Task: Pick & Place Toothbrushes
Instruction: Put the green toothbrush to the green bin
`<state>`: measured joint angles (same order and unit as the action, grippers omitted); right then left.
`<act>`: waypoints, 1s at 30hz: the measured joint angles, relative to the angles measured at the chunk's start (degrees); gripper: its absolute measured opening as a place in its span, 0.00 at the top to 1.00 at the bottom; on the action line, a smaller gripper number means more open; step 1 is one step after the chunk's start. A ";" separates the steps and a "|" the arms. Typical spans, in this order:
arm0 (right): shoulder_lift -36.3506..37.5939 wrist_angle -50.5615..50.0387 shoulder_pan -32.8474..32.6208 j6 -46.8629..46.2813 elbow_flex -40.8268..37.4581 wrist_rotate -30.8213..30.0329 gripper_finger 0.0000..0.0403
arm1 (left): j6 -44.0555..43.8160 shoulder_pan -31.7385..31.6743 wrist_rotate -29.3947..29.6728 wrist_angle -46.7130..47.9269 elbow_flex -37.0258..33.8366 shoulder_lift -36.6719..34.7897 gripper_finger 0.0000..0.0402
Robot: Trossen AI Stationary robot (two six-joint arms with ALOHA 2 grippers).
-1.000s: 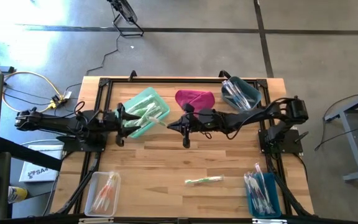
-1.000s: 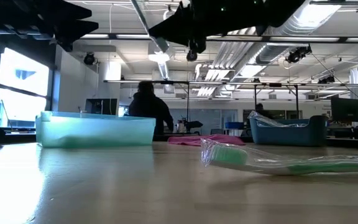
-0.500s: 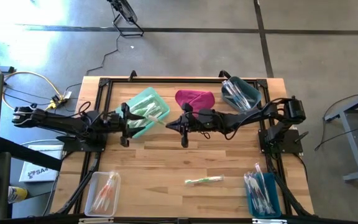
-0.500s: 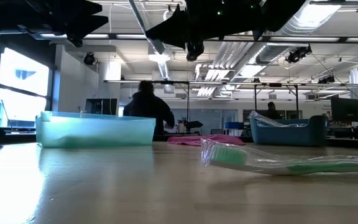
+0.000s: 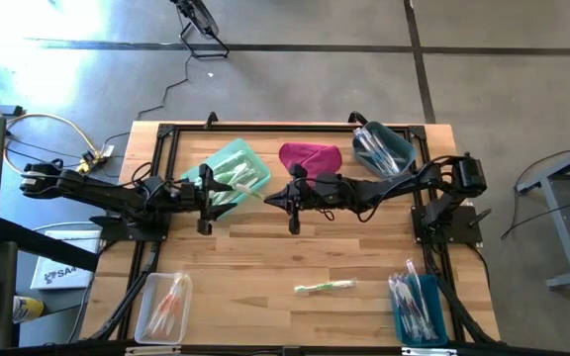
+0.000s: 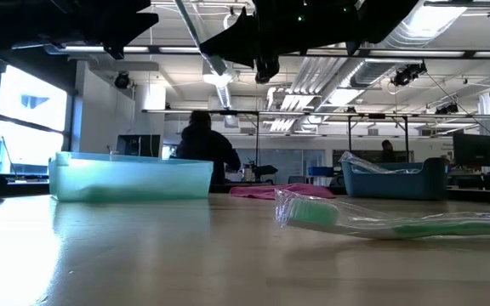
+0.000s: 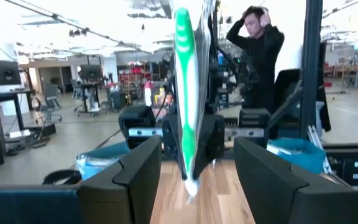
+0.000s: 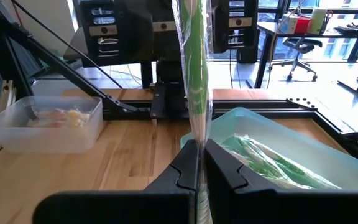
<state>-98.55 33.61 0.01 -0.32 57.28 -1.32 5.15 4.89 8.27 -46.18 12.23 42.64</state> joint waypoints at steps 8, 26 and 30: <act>-0.01 -0.01 0.00 0.09 0.00 0.00 0.99 | -0.99 -0.02 1.15 -3.77 0.84 4.15 0.51; -0.03 -3.04 0.00 0.11 0.00 0.00 0.99 | -1.42 -0.02 1.46 -3.29 8.15 14.14 0.51; -0.03 -3.08 0.00 0.12 0.00 0.00 0.99 | -1.40 -0.02 1.44 -3.35 9.67 16.04 0.51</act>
<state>-98.59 30.52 0.01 -0.19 57.28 -1.32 3.75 4.86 9.71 -49.53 21.90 58.68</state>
